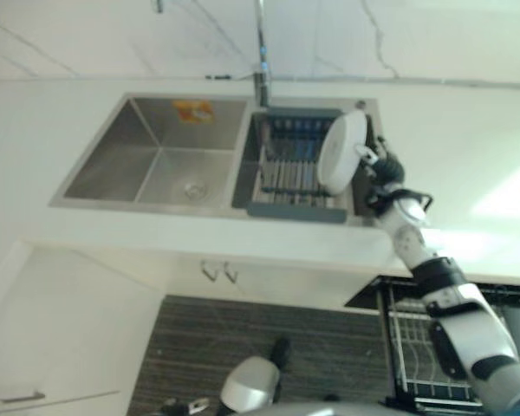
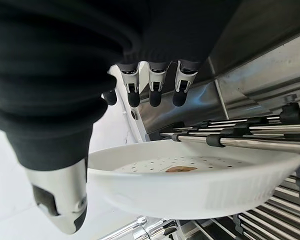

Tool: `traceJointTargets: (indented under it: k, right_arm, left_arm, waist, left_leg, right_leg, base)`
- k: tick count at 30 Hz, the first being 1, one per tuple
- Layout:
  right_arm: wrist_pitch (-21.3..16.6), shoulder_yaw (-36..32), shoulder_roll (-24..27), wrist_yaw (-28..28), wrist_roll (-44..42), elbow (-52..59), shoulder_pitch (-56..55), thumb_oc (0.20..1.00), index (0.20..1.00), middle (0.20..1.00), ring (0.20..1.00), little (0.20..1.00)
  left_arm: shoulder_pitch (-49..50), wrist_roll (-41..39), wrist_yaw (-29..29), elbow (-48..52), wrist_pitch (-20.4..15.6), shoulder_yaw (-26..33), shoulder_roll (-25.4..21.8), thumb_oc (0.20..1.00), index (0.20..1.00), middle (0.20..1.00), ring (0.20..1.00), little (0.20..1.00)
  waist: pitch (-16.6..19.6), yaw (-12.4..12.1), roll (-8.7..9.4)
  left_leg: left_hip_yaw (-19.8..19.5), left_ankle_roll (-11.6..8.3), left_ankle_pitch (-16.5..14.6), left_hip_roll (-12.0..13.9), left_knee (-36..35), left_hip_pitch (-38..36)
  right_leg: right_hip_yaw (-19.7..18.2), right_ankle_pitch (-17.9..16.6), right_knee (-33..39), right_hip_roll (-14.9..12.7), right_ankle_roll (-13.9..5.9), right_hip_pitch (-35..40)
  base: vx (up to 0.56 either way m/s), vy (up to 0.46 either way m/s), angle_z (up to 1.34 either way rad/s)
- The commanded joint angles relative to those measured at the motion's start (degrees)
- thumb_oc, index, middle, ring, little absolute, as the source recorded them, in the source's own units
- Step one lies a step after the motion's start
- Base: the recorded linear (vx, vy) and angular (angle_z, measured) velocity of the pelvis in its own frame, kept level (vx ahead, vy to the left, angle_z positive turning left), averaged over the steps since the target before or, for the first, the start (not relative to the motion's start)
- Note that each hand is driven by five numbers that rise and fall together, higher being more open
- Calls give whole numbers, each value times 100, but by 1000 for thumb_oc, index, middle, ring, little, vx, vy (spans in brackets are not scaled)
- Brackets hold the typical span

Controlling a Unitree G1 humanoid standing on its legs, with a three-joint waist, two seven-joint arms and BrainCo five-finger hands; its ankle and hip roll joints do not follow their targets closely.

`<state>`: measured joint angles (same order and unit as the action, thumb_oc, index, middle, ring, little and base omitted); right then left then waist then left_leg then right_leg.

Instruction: Place the dishes in the dishwasher.

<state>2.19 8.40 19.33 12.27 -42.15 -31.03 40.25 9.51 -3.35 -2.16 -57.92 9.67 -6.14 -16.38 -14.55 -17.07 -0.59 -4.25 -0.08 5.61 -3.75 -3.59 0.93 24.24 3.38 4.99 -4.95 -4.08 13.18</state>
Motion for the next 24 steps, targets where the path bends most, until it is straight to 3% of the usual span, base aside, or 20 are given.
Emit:
traceJointTargets:
  k: [1, 24]
  right_arm:
    - [-138, 10, 223, -38, 92, 48, 168, 1000, 1000, 1000, 1000, 1000]
    - [-55, 29, 370, -152, 247, -336, 503, 1000, 1000, 1000, 1000, 1000]
  left_arm:
    - [127, 116, -9, -100, 79, -369, -287, 1000, 1000, 1000, 1000, 1000]
    - [76, 137, 0, -282, 234, -379, -298, 1000, 1000, 1000, 1000, 1000]
  waist:
    - [376, -194, -289]
    - [262, -294, -359]
  left_leg:
    - [-5, -290, -185, 517, -28, 4]
    - [-142, -297, -149, 460, 134, 162]
  right_leg:
    - [71, 112, -650, -615, -418, -201]
    - [124, 184, -819, -674, -419, -190]
  base:
    - [0, 0, 0]
    - [20, 3, 4]
